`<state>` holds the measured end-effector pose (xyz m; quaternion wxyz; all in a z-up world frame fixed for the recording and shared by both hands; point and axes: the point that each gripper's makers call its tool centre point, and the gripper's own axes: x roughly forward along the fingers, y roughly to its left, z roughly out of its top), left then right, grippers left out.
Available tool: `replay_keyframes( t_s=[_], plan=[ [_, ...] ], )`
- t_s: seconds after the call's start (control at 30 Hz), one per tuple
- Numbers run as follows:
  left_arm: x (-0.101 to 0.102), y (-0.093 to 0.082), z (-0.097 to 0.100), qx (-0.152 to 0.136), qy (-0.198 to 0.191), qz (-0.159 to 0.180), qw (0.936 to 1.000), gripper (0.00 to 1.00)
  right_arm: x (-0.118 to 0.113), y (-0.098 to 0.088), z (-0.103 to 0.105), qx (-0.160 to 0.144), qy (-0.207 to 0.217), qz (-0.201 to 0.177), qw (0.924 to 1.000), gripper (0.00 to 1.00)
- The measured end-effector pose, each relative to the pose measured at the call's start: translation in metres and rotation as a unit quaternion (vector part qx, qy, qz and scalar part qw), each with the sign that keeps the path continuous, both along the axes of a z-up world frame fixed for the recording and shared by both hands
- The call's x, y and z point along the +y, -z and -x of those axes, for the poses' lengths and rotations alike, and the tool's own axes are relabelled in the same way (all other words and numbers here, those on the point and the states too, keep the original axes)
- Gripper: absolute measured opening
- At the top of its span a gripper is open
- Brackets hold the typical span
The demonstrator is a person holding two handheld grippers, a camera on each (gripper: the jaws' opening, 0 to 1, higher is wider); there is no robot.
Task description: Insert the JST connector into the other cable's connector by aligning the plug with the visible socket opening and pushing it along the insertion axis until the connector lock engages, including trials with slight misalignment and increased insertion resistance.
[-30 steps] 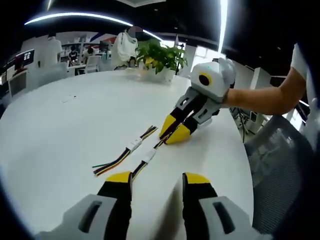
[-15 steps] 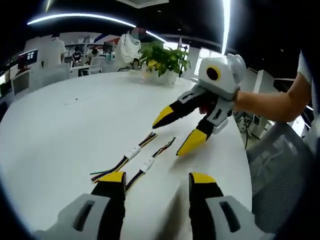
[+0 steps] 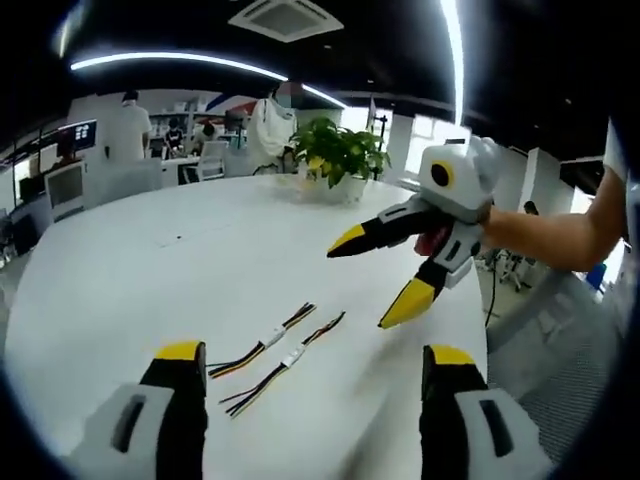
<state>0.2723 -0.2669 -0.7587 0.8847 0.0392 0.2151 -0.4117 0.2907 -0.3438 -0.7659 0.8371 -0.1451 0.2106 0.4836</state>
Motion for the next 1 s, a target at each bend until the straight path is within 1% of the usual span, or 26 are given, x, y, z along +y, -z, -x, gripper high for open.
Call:
replay_keyframes(
  t_s=[0.03,0.1,0.17,0.2,0.23,0.27,0.3,0.33,0.37,0.43,0.47,0.5,0.57,0.6,0.63,0.67,0.7,0.73,0.77,0.8,0.83,0.87,0.9,0.97,1.0],
  plan=[
    [0.001,-0.003,0.002,-0.004,-0.002,0.000,1.0000,0.95,-0.002,-0.004,0.003,-0.004,0.005,-0.002,1.0000,0.70],
    [0.004,-0.010,0.008,-0.008,-0.009,-0.006,0.9999,0.97,-0.009,-0.008,0.006,-0.016,0.019,0.005,0.9997,0.77],
    [0.007,-0.017,0.015,-0.012,-0.013,0.000,0.9998,0.99,-0.015,-0.011,0.009,-0.017,0.033,0.010,0.9993,0.78],
    [0.008,-0.020,0.017,-0.013,-0.015,0.001,0.9998,0.99,-0.016,-0.014,0.011,-0.016,0.034,0.007,0.9993,0.76],
    [0.011,-0.024,0.022,-0.011,-0.022,0.002,0.9997,0.99,-0.018,-0.018,0.015,-0.012,0.039,-0.005,0.9991,0.74],
    [0.012,-0.026,0.025,-0.010,-0.025,0.003,0.9996,0.99,-0.020,-0.019,0.019,-0.001,0.044,-0.011,0.9990,0.70],
    [0.015,-0.029,0.029,-0.016,-0.033,0.003,0.9993,0.99,-0.023,-0.019,0.024,0.015,0.050,-0.015,0.9985,0.64],
    [0.016,-0.031,0.033,-0.016,-0.033,0.003,0.9993,0.99,-0.025,-0.021,0.025,0.011,0.052,-0.016,0.9985,0.62],
    [0.018,-0.031,0.039,-0.009,-0.035,0.004,0.9994,0.99,-0.029,-0.025,0.024,-0.004,0.062,-0.022,0.9978,0.62],
    [0.024,-0.033,0.047,-0.002,-0.056,0.009,0.9984,0.99,-0.031,-0.031,0.028,-0.012,0.071,-0.032,0.9969,0.70],
    [0.027,-0.031,0.052,0.013,-0.067,0.012,0.9976,0.99,-0.032,-0.034,0.030,-0.012,0.078,-0.037,0.9962,0.74],
    [0.030,-0.030,0.058,0.033,-0.082,0.022,0.9959,0.99,-0.033,-0.035,0.032,-0.009,0.083,-0.040,0.9957,0.76],
    [0.040,-0.031,0.061,0.034,-0.101,0.021,0.9941,0.99,-0.037,-0.036,0.037,0.003,0.106,-0.044,0.9934,0.77],
    [0.050,-0.034,0.057,0.013,-0.125,0.019,0.9919,0.99,-0.041,-0.034,0.040,0.008,0.113,-0.041,0.9927,0.76],
    [0.053,-0.036,0.057,0.004,-0.130,0.015,0.9914,0.99,-0.042,-0.033,0.042,0.008,0.113,-0.040,0.9928,0.74],
    [0.060,-0.039,0.056,-0.015,-0.144,0.013,0.9894,0.99,-0.044,-0.031,0.044,0.010,0.113,-0.038,0.9928,0.74],
    [0.060,-0.038,0.060,-0.010,-0.140,0.017,0.9899,0.99,-0.047,-0.028,0.046,0.013,0.118,-0.035,0.9924,0.74],
    [0.059,-0.035,0.065,0.010,-0.133,0.025,0.9908,0.99,-0.049,-0.025,0.047,0.014,0.119,-0.033,0.9922,0.75],
    [0.058,-0.031,0.070,0.031,-0.132,0.030,0.9903,0.99,-0.051,-0.023,0.049,0.016,0.123,-0.031,0.9917,0.77],
    [0.060,-0.029,0.071,0.028,-0.131,0.025,0.9906,0.99,-0.053,-0.020,0.050,0.017,0.125,-0.027,0.9917,0.78],
    [0.062,-0.027,0.072,0.028,-0.131,0.019,0.9908,0.99,-0.056,-0.016,0.054,0.023,0.123,-0.015,0.9920,0.79],
    [0.066,-0.024,0.073,0.023,-0.136,0.007,0.9904,0.99,-0.059,-0.012,0.057,0.027,0.123,-0.005,0.9920,0.78],
    [0.068,-0.021,0.075,0.024,-0.134,0.000,0.9907,0.99,-0.061,-0.010,0.060,0.028,0.120,-0.001,0.9924,0.77],
    [0.069,-0.012,0.083,0.047,-0.126,-0.009,0.9909,0.99,-0.064,-0.008,0.067,0.034,0.118,0.005,0.9924,0.76],
    [0.069,-0.010,0.086,0.053,-0.123,-0.011,0.9910,0.99,-0.066,-0.006,0.071,0.039,0.116,0.007,0.9925,0.76]
  ],
)
